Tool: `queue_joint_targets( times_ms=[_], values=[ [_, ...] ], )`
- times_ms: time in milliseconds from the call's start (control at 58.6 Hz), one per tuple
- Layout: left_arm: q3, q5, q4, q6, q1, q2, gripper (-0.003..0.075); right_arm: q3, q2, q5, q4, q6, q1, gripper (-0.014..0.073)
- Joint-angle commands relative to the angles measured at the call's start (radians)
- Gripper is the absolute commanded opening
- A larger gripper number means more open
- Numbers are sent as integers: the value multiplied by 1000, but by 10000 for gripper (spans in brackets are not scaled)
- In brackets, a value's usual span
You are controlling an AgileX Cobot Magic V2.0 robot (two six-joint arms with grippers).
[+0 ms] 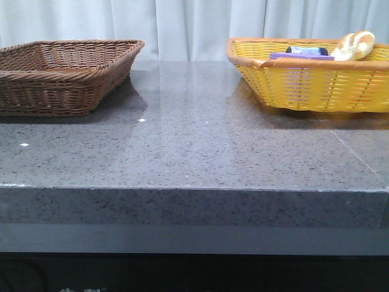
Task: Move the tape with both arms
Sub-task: 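Lift the tape roll with the left gripper and lower it into the brown basket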
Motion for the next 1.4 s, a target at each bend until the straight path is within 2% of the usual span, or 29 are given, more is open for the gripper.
queue_joint_targets(
  times_ms=[0,171,324,444,597,734,819,921,1177,1382],
  values=[
    [-40,-73,-2,-10,78,0,72,-28,11,-76,3,-1,1,-69],
    [-40,-101,-2,-10,166,99,82,-28,11,-75,3,-1,1,-69],
    [-40,-118,-8,-10,176,169,115,-28,11,-75,3,-1,1,-69],
    [-40,-119,-40,-10,174,211,175,-28,11,-74,3,-1,1,-69],
    [-36,-104,-50,-10,174,232,289,-28,11,-71,3,-1,1,-69],
    [-42,-87,-50,-10,174,228,504,-28,11,-69,3,-1,1,-69],
    [-42,-87,-50,-10,174,205,562,-28,11,-69,3,-1,1,-69],
    [-42,-94,-50,3,174,157,525,-28,11,-69,3,-1,1,-69],
    [26,-121,-50,22,163,-33,224,-28,11,-68,3,-1,1,-69],
    [212,-195,-45,23,163,-209,24,-28,11,-62,3,-1,0,-69]
  ],
)
